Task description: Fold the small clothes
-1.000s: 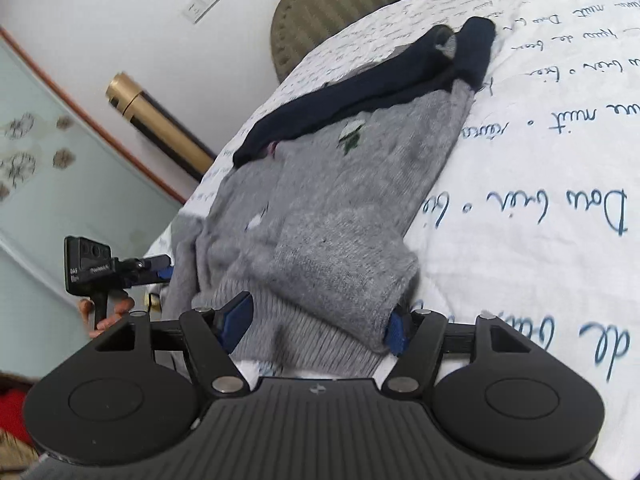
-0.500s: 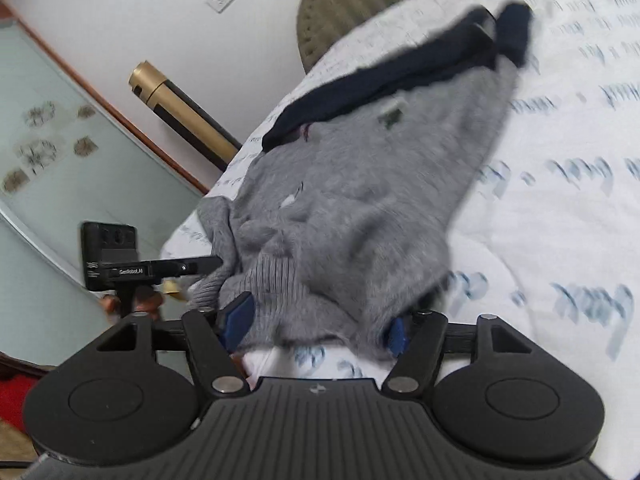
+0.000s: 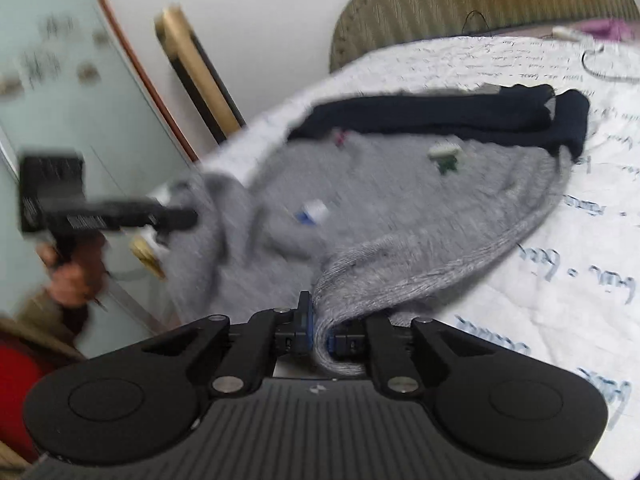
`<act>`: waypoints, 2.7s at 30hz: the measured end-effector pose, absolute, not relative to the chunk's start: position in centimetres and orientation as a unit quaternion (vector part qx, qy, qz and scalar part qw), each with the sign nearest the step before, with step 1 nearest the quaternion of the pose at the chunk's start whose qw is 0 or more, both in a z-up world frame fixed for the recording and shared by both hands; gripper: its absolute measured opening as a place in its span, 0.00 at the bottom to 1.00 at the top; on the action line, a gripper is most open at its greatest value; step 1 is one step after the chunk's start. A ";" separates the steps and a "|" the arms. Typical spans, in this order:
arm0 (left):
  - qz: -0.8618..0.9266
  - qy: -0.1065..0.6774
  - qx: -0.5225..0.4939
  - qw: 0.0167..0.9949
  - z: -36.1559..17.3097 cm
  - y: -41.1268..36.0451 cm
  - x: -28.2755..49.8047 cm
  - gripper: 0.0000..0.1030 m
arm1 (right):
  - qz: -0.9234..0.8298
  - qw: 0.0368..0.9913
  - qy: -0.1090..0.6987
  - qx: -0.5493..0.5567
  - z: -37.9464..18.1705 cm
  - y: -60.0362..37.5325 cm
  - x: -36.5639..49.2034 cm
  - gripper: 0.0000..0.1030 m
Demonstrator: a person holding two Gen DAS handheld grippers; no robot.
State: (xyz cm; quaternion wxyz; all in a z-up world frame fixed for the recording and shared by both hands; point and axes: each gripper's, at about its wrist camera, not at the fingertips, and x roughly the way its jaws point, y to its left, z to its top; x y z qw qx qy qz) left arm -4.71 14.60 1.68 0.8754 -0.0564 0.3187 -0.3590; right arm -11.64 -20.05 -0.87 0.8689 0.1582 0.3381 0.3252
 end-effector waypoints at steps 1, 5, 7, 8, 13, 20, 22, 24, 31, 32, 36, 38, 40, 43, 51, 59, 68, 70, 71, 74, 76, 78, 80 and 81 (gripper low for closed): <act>-0.354 0.312 -0.052 0.880 2.3 14.5 -4.5 0.12 | 0.327 0.869 0.328 0.175 -0.4 -20.1 -11.3 0.11; -0.332 0.298 -0.036 0.894 4.2 13.8 -3.1 0.13 | 0.322 0.872 0.292 0.226 1.4 -21.3 -9.3 0.11; -0.323 0.298 -0.037 0.898 5.0 13.6 -2.1 0.12 | 0.310 0.878 0.282 0.231 2.0 -21.6 -8.5 0.11; -0.319 0.295 -0.038 0.900 5.3 13.6 -1.7 0.12 | 0.301 0.882 0.278 0.230 2.3 -21.7 -7.9 0.11; -0.292 0.287 -0.038 0.911 6.7 12.8 0.8 0.12 | 0.272 0.891 0.267 0.246 2.9 -22.7 -5.3 0.11; -0.243 0.294 -0.024 0.924 7.6 11.7 4.6 0.11 | 0.235 0.895 0.249 0.286 2.6 -24.7 -1.1 0.11; -0.229 0.307 -0.020 0.924 7.3 11.3 6.0 0.11 | 0.218 0.890 0.258 0.305 1.6 -25.4 0.4 0.11; -0.216 0.323 -0.017 0.921 6.5 10.9 7.3 0.11 | 0.194 0.883 0.280 0.322 0.0 -26.0 1.8 0.13; -0.188 0.365 -0.018 0.912 3.6 10.9 9.7 0.11 | 0.127 0.858 0.345 0.359 -4.4 -28.6 2.2 0.46; -0.185 0.368 -0.017 0.911 3.3 11.0 9.8 0.11 | 0.125 0.865 0.341 0.345 -4.0 -28.7 1.5 0.49; -0.184 0.373 -0.015 0.909 3.0 11.0 9.9 0.11 | 0.127 0.924 0.302 0.199 -0.8 -26.9 -1.9 0.62; -0.185 0.375 -0.014 0.908 2.8 10.9 9.9 0.11 | 0.168 0.940 0.275 0.109 0.4 -25.2 -3.6 0.78; -0.184 0.377 -0.011 0.908 2.7 10.8 9.9 0.11 | 0.208 0.945 0.253 0.014 0.8 -23.3 -5.1 0.78; -0.181 0.383 -0.010 0.906 2.5 10.6 10.1 0.11 | 0.225 0.933 0.246 -0.134 0.3 -20.2 -6.7 0.78; -0.175 0.390 -0.011 0.904 2.1 10.3 10.3 0.11 | 0.217 0.922 0.244 -0.208 -1.6 -17.5 -4.8 0.66; -0.157 0.410 -0.007 0.898 1.4 9.8 10.9 0.11 | 0.217 0.906 0.264 -0.249 -3.1 -14.6 -2.6 0.38; -0.135 0.413 0.006 0.901 1.4 9.8 10.9 0.11 | 0.207 0.943 0.226 -0.128 -0.2 -16.8 -3.0 0.07; -0.128 0.412 0.008 0.902 1.7 9.8 10.9 0.11 | 0.201 0.952 0.207 -0.100 1.0 -17.6 -3.2 0.07; -0.124 0.411 0.011 0.903 1.9 9.8 10.9 0.11 | 0.198 0.956 0.199 -0.091 1.6 -17.9 -3.3 0.07; -0.114 0.403 0.028 0.908 2.4 9.4 10.6 0.11 | 0.186 0.962 0.181 -0.083 2.6 -18.6 -3.3 0.07; -0.113 0.399 0.036 0.909 2.7 9.2 10.4 0.11 | 0.188 0.963 0.180 -0.066 3.0 -19.0 -3.2 0.07; -0.114 0.395 0.039 0.911 3.1 9.1 10.3 0.11 | 0.182 0.966 0.176 -0.061 3.0 -19.2 -3.0 0.07; -0.111 0.392 0.041 0.912 3.4 9.0 10.3 0.11 | 0.172 0.968 0.171 -0.060 2.9 -19.3 -2.9 0.07; -0.108 0.391 0.041 0.913 3.5 8.9 10.3 0.11 | 0.168 0.970 0.168 -0.055 3.0 -19.4 -2.9 0.07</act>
